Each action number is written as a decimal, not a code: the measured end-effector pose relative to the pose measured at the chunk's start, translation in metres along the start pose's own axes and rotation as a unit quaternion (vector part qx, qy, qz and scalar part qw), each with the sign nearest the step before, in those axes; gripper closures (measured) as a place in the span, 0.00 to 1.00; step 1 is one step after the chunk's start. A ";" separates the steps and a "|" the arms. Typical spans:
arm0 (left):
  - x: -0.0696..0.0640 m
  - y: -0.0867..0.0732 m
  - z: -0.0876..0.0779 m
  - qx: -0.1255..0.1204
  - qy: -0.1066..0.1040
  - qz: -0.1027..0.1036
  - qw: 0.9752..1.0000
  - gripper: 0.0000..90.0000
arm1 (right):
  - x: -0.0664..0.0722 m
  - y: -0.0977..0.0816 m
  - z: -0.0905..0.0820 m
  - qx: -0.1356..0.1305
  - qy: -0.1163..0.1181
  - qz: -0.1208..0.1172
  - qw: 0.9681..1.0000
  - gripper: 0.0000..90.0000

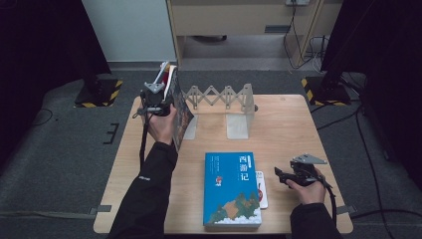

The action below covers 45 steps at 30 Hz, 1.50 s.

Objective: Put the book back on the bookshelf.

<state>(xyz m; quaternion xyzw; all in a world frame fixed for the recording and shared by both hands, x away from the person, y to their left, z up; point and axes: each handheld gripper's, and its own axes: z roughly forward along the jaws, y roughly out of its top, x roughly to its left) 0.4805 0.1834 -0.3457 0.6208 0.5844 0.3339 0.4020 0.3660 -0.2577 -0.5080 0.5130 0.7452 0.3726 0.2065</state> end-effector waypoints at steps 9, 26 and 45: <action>0.002 -0.002 -0.017 -0.019 -0.019 -0.002 1.000 0.76 | 0.000 0.000 0.000 -0.001 -0.001 -0.001 1.000 0.32; 0.021 -0.027 -0.062 -0.072 -0.100 -0.007 0.992 0.49 | 0.000 0.001 -0.001 -0.001 -0.004 -0.003 1.000 0.32; 0.038 -0.080 -0.089 -0.057 -0.169 0.017 0.984 0.41 | 0.004 0.002 -0.004 -0.008 0.000 -0.004 1.000 0.31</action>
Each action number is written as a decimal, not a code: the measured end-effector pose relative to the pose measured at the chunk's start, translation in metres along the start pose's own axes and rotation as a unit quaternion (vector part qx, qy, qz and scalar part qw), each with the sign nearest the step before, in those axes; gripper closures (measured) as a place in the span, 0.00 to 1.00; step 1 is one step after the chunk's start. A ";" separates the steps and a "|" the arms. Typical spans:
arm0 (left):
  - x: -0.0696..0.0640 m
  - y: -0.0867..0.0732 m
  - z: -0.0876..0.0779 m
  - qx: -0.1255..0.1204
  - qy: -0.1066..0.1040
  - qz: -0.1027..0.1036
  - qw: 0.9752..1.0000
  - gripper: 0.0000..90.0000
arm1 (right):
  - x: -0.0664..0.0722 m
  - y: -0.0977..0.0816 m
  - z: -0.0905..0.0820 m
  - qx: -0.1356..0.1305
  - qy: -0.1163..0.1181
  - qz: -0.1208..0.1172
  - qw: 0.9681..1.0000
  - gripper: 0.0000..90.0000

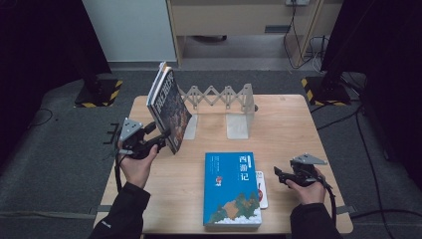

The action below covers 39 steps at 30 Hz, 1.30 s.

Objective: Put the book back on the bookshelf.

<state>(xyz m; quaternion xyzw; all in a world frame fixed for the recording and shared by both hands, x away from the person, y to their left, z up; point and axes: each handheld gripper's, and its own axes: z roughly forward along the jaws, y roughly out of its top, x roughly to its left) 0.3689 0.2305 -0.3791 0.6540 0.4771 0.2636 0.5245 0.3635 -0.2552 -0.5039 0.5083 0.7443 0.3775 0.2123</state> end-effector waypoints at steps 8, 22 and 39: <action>0.003 -0.033 0.003 0.037 -0.016 -0.018 0.999 0.40 | 0.007 0.002 -0.001 -0.005 0.008 -0.007 1.000 0.31; -0.006 -0.066 0.017 0.085 -0.064 -0.031 0.994 0.36 | 0.019 0.007 -0.002 -0.013 0.023 -0.014 1.000 0.31; -0.028 -0.093 0.040 0.143 -0.103 -0.012 0.984 0.35 | 0.036 0.010 0.003 -0.013 0.054 -0.012 0.998 0.31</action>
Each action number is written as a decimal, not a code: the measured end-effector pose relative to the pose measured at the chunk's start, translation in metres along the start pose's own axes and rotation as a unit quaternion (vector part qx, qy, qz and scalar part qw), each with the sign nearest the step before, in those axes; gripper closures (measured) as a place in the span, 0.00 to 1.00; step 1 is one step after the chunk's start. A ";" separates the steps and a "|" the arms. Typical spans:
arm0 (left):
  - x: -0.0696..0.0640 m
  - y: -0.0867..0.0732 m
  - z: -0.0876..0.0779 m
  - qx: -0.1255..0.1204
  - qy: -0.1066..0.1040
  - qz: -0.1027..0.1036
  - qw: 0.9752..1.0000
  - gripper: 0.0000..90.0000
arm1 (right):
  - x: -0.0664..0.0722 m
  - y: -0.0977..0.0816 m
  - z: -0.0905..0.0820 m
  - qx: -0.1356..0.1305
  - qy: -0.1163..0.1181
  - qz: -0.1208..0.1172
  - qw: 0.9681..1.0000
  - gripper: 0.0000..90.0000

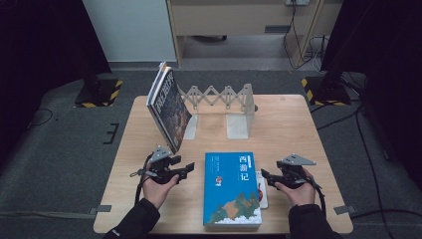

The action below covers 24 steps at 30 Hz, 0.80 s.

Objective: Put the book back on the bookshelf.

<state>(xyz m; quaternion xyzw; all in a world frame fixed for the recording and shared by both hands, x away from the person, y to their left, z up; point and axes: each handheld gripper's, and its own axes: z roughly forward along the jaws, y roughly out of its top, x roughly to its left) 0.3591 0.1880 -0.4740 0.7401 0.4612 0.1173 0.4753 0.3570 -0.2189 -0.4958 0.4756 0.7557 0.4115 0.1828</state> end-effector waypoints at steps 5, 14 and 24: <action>-0.007 -0.005 0.010 0.015 -0.013 -0.001 1.000 0.35 | 0.007 0.001 0.002 0.000 0.014 -0.001 1.000 0.31; -0.014 -0.011 0.025 0.037 -0.025 0.006 0.999 0.34 | 0.014 0.001 0.006 0.002 0.030 0.000 1.000 0.31; -0.020 -0.018 0.041 0.065 -0.045 0.000 0.997 0.32 | 0.022 0.000 0.011 0.008 0.047 0.001 0.999 0.31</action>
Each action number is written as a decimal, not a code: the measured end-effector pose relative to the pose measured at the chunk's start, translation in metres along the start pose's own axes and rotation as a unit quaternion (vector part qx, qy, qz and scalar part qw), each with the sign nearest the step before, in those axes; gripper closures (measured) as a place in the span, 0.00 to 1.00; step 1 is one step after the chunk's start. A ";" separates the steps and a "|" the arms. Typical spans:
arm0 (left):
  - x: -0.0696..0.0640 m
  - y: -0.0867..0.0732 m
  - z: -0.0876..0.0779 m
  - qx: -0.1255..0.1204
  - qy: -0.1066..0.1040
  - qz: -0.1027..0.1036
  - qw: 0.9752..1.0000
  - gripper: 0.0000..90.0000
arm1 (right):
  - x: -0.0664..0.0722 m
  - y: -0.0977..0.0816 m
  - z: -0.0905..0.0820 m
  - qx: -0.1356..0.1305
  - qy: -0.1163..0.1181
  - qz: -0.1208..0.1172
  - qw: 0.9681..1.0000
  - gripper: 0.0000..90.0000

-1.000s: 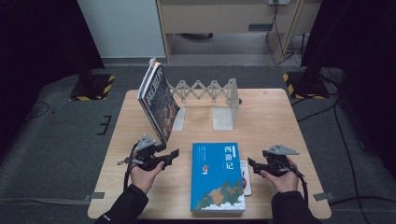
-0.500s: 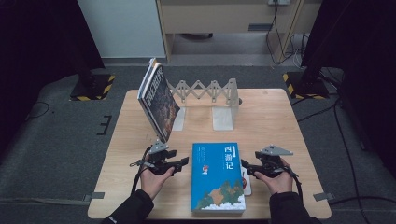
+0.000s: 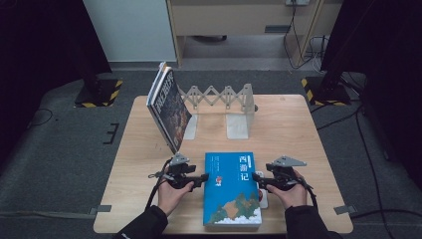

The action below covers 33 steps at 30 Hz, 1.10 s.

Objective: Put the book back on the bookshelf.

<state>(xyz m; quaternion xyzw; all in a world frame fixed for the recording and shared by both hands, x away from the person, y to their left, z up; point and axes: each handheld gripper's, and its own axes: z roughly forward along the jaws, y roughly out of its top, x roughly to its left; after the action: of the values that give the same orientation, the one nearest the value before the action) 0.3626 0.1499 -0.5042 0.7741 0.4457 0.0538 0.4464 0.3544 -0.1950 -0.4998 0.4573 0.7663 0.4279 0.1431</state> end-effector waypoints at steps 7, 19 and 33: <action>-0.002 -0.003 0.010 0.008 -0.016 -0.007 1.000 0.30 | 0.005 -0.002 0.005 0.009 0.012 0.003 1.000 0.31; 0.001 -0.008 0.022 0.009 -0.066 -0.029 0.997 0.23 | 0.012 -0.002 0.012 0.017 0.034 0.011 0.999 0.33; 0.006 -0.012 0.033 0.004 -0.096 -0.060 0.994 0.14 | 0.013 -0.003 0.017 0.018 0.050 0.024 0.998 0.33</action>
<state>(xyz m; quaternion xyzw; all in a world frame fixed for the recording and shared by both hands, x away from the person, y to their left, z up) 0.3746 0.1361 -0.5344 0.7496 0.4464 -0.0494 0.4862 0.3557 -0.1760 -0.5098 0.4556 0.7693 0.4396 0.0858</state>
